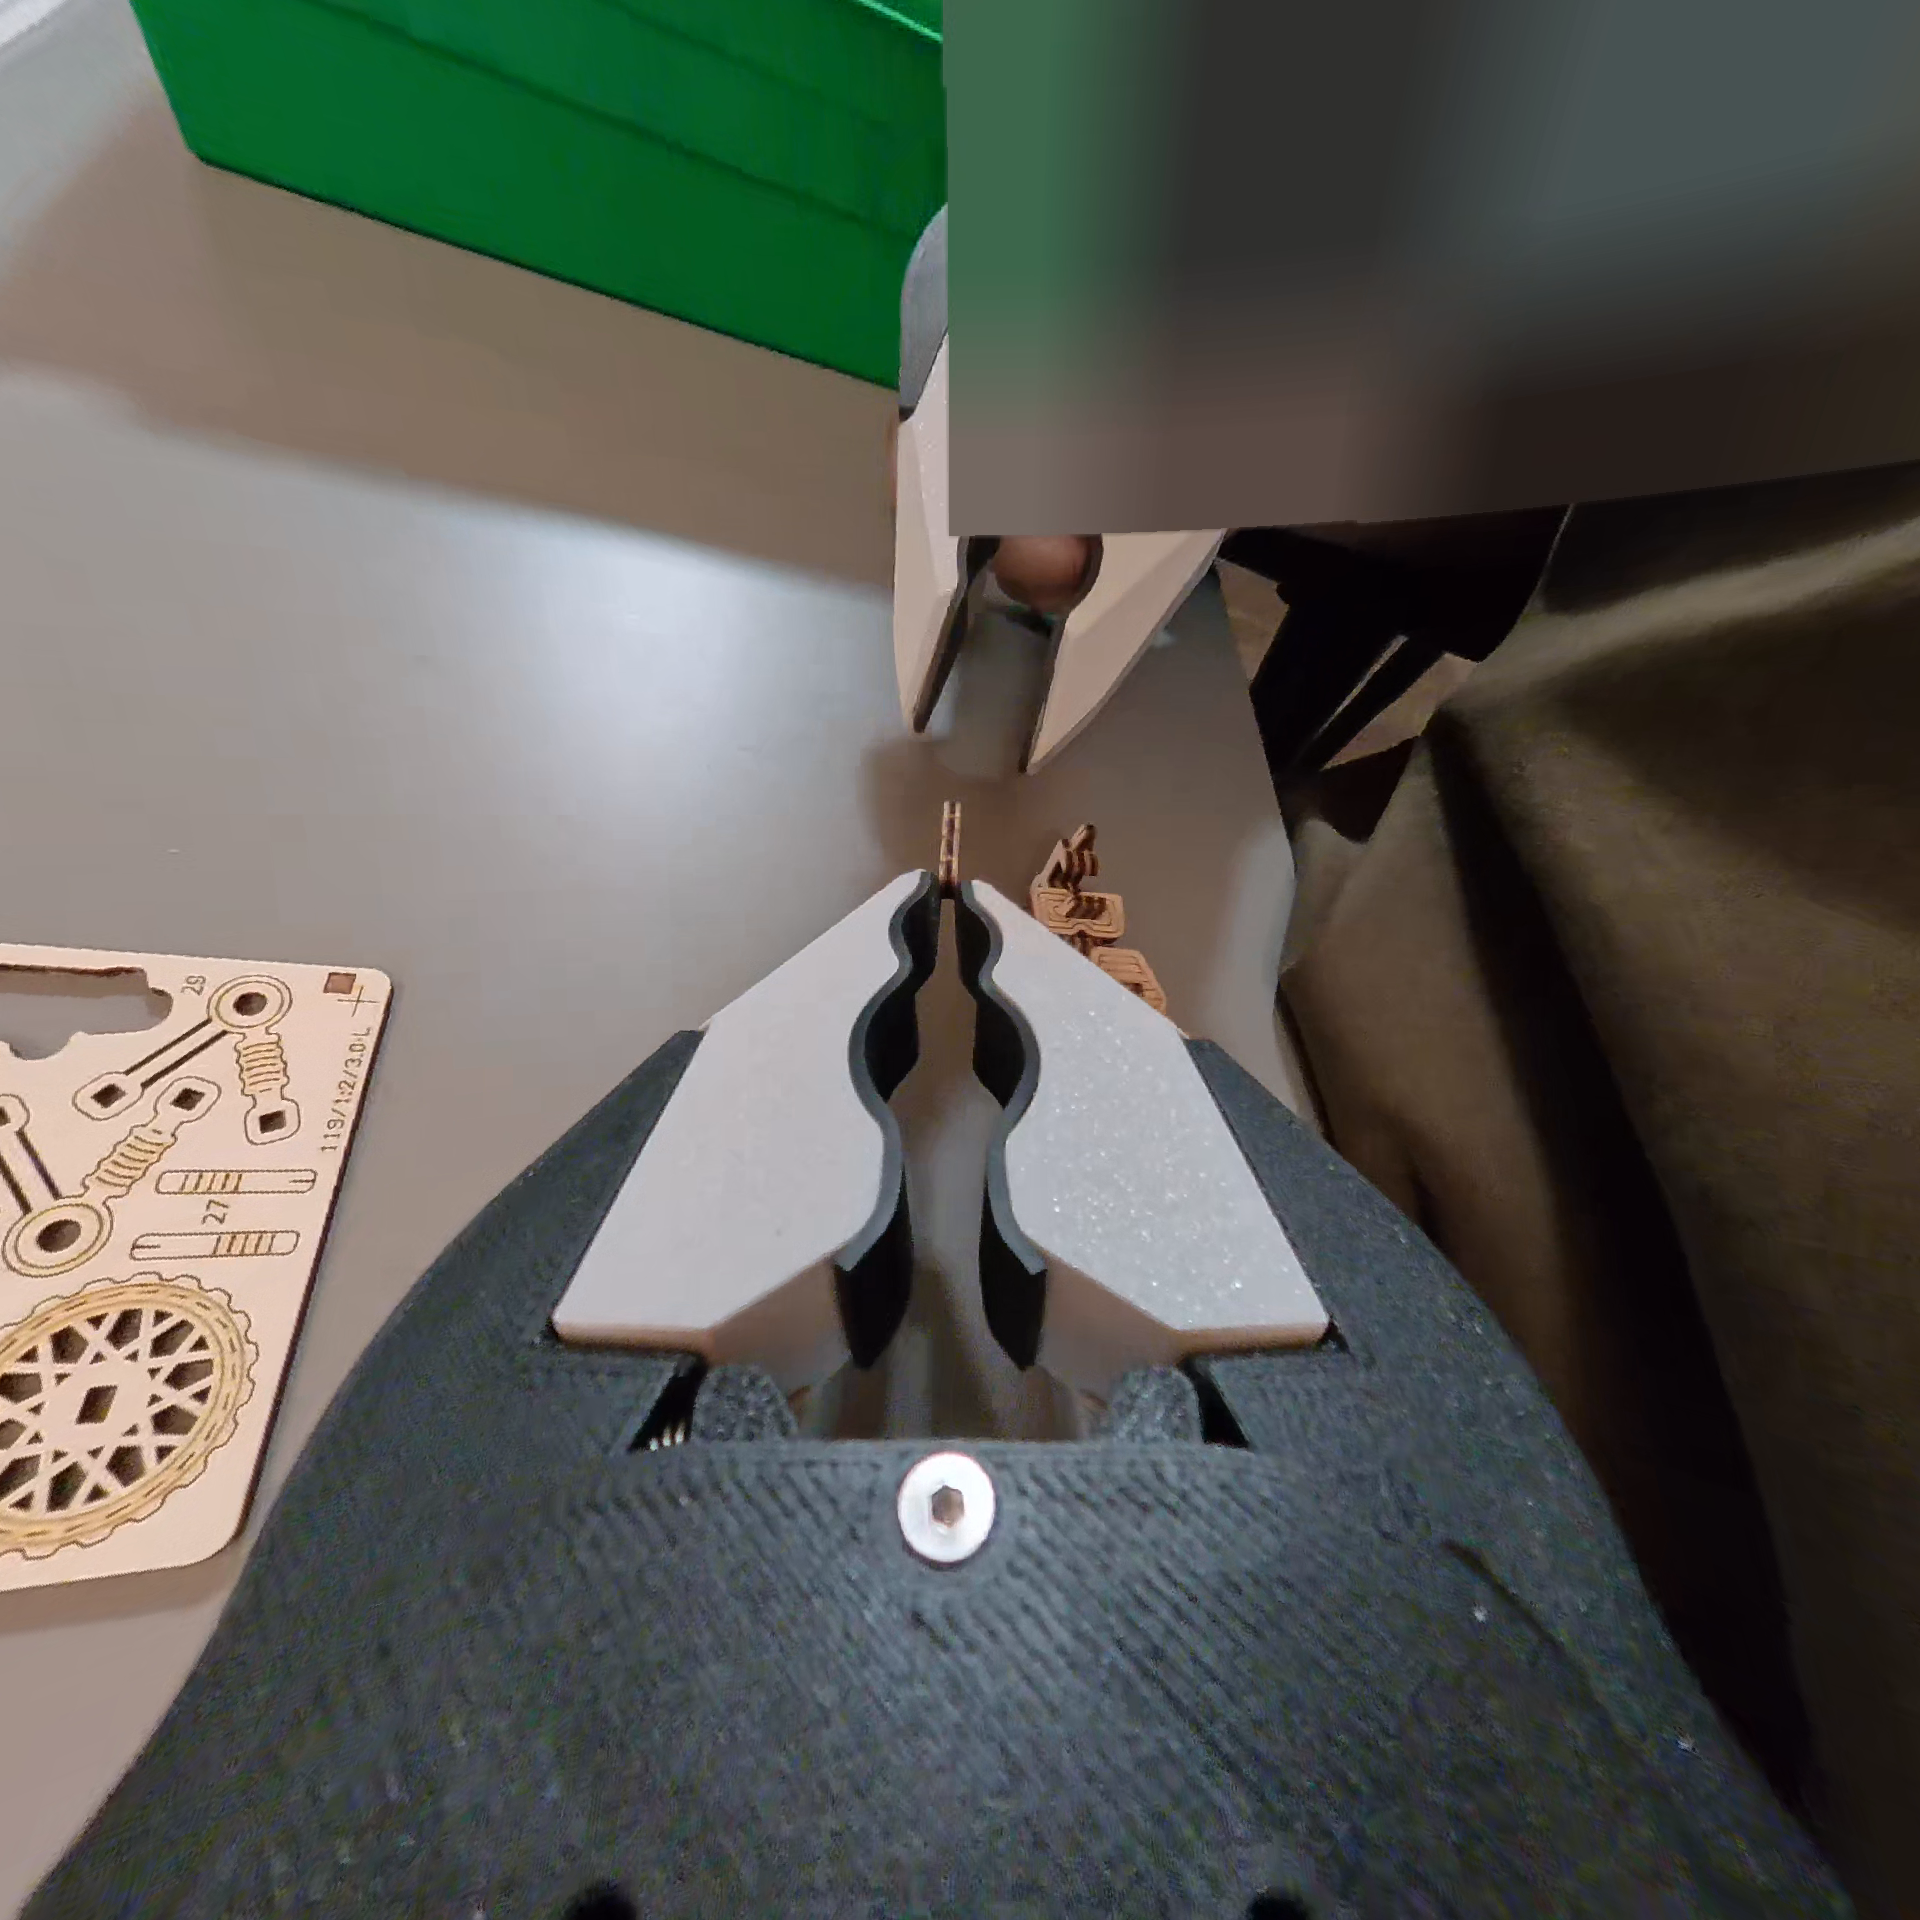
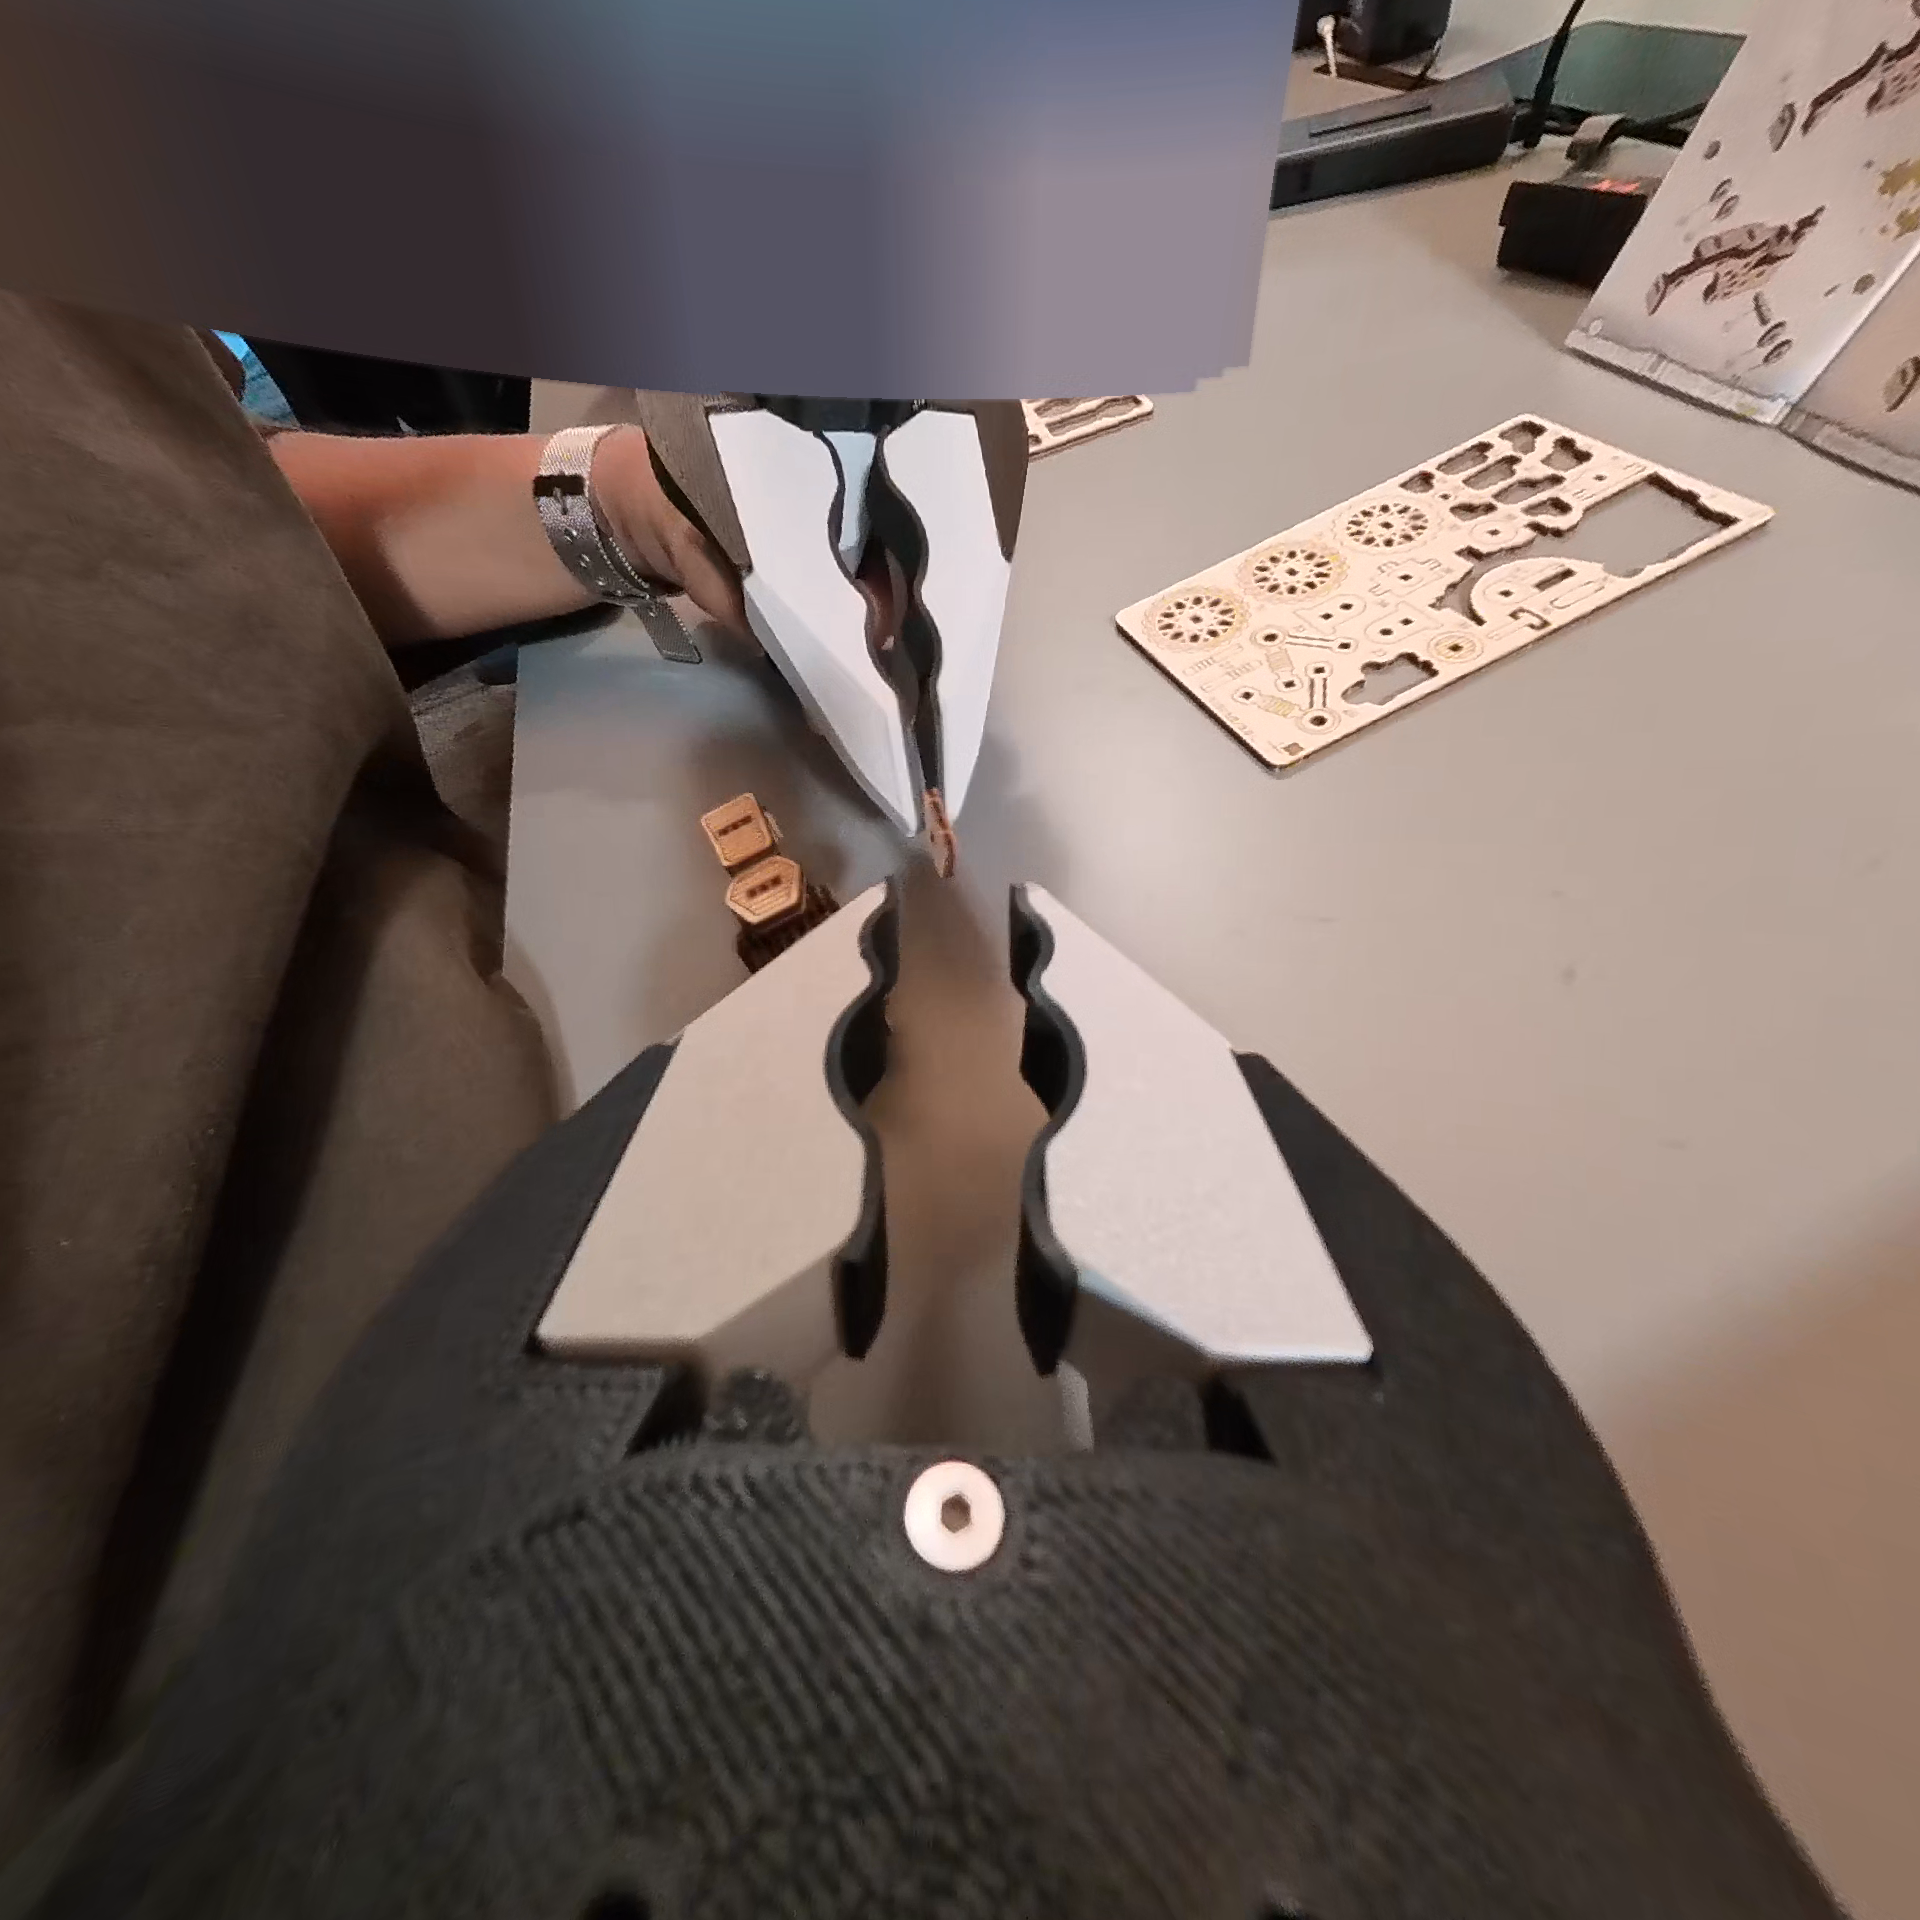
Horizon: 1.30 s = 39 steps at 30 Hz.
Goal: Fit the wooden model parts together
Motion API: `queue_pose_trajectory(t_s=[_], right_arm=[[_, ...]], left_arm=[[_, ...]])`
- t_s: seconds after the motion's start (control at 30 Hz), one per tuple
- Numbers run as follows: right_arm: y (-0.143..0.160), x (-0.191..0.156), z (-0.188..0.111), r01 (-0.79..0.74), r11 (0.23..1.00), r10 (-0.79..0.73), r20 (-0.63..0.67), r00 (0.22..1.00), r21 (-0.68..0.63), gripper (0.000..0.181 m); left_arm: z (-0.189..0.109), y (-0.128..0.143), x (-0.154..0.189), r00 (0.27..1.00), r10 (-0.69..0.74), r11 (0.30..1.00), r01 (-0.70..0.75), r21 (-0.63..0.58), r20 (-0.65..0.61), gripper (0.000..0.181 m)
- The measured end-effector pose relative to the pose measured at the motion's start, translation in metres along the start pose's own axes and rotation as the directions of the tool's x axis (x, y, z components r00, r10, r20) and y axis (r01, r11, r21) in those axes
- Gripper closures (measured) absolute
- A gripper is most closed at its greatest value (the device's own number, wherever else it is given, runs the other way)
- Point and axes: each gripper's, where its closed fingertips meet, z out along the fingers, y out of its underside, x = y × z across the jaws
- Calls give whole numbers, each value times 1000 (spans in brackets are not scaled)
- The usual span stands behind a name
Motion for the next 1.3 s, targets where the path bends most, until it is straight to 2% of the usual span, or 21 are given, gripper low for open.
queue_pose_trajectory(t_s=[0.27,0.47,0.57,0.7,0.83,1.0,1.03,1.13,1.23,1.3], right_arm=[[-4,-16,0,38,999,-39,10,999,18,160],[-6,-26,-9,115,993,-114,-18,993,39,157],[-6,-26,-12,150,988,-148,-49,988,41,160],[-8,-33,-13,168,985,-167,-36,985,48,165],[-7,-39,-14,192,980,-191,-23,981,42,180],[-9,-39,-15,177,983,-176,-24,984,52,181],[-10,-36,-16,169,984,-168,-31,985,52,181],[-11,-25,-21,132,989,-128,-63,990,67,181],[-12,-12,-26,88,993,-80,-97,992,80,181],[-12,-5,-28,60,994,-50,-111,993,88,181]], left_arm=[[11,-2,20,996,86,996,-87,-4,-28,181],[8,-17,30,992,120,991,-118,62,-25,181],[7,-23,37,990,134,988,-131,85,-32,181],[12,-21,43,986,167,985,-165,58,-24,181],[13,-21,44,983,183,982,-182,54,-14,181],[11,-23,42,984,175,982,-175,75,7,179],[10,-24,36,983,177,981,-180,74,46,174],[6,-19,25,977,164,985,-169,28,136,145],[4,0,27,981,114,993,-106,-58,156,115],[5,19,25,973,119,986,-93,-135,196,103]])
